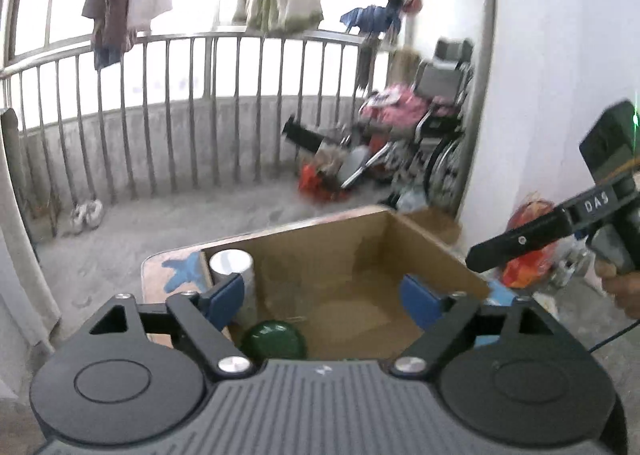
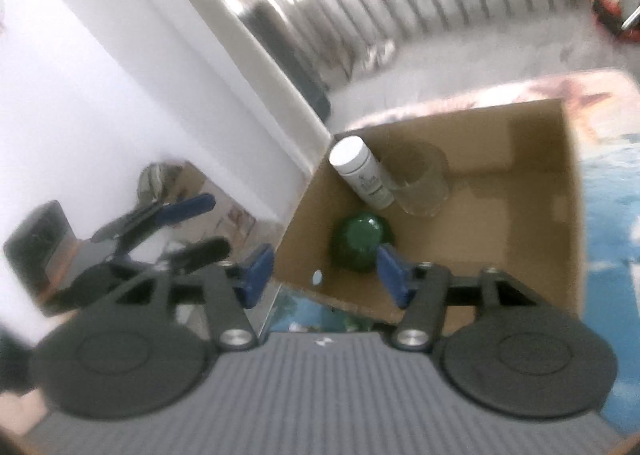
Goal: Organize rigid objects
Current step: 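Withdraw the right tool and move it toward the gold-lidded jar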
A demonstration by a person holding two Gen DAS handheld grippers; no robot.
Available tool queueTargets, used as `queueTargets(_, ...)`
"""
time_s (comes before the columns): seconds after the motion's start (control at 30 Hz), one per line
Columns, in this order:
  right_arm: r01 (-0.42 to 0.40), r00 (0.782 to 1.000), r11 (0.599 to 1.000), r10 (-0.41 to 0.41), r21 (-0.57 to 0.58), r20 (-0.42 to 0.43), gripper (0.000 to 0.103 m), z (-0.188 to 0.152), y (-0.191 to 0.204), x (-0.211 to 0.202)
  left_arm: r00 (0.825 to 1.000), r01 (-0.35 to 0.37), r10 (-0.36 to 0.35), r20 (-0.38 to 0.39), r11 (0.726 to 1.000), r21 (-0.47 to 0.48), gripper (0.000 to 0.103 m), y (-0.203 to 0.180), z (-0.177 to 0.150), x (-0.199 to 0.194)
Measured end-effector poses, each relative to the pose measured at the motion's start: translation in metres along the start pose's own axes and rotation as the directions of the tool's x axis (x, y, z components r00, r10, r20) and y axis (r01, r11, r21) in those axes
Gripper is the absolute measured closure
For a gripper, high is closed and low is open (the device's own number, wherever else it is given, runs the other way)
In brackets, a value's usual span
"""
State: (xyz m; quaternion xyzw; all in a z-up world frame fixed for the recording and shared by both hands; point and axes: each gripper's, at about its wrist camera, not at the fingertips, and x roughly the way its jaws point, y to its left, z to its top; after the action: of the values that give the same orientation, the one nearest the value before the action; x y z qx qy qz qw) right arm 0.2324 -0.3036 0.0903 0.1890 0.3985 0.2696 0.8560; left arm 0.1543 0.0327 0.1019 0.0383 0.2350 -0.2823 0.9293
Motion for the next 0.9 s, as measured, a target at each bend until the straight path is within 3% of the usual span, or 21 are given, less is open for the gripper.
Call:
queueTargets(0.1,0.048,0.997,0.998,-0.046,-0.028,0.061,0.034,-0.042,0.008,-0.028,1.000,0.000,-0.001,0.025,0.999,0.038,0.012,-0.026,-0.030,-0.019)
queueTargets(0.2,0.119,0.987,0.991,-0.112,-0.058,0.118,0.032,-0.092,0.015,-0.039,1.000,-0.002,0.002,-0.010,0.999,0.046,0.010,-0.044,-0.061,-0.021)
queueTargets(0.4,0.224,0.961,0.973,-0.211,-0.056,0.180,0.029,-0.167,0.018,-0.023,0.996,-0.013,0.016,-0.087,0.999,0.033,0.010,-0.076,-0.108,0.009)
queueTargets(0.5,0.236,0.959,0.972,-0.229,-0.021,0.165,0.029,-0.177,0.014,-0.001,0.992,-0.007,0.012,-0.129,0.999,0.044,0.010,-0.088,-0.124,0.028)
queueTargets(0.67,0.227,0.964,0.973,-0.220,-0.031,0.151,0.029,-0.176,0.018,0.019,0.986,-0.051,0.071,-0.149,0.990,0.134,0.011,-0.103,-0.144,0.055)
queueTargets(0.9,0.218,0.972,0.975,-0.213,-0.047,0.096,0.029,-0.174,0.020,0.047,0.983,-0.061,0.089,-0.163,0.984,0.165,0.028,-0.104,-0.157,0.082)
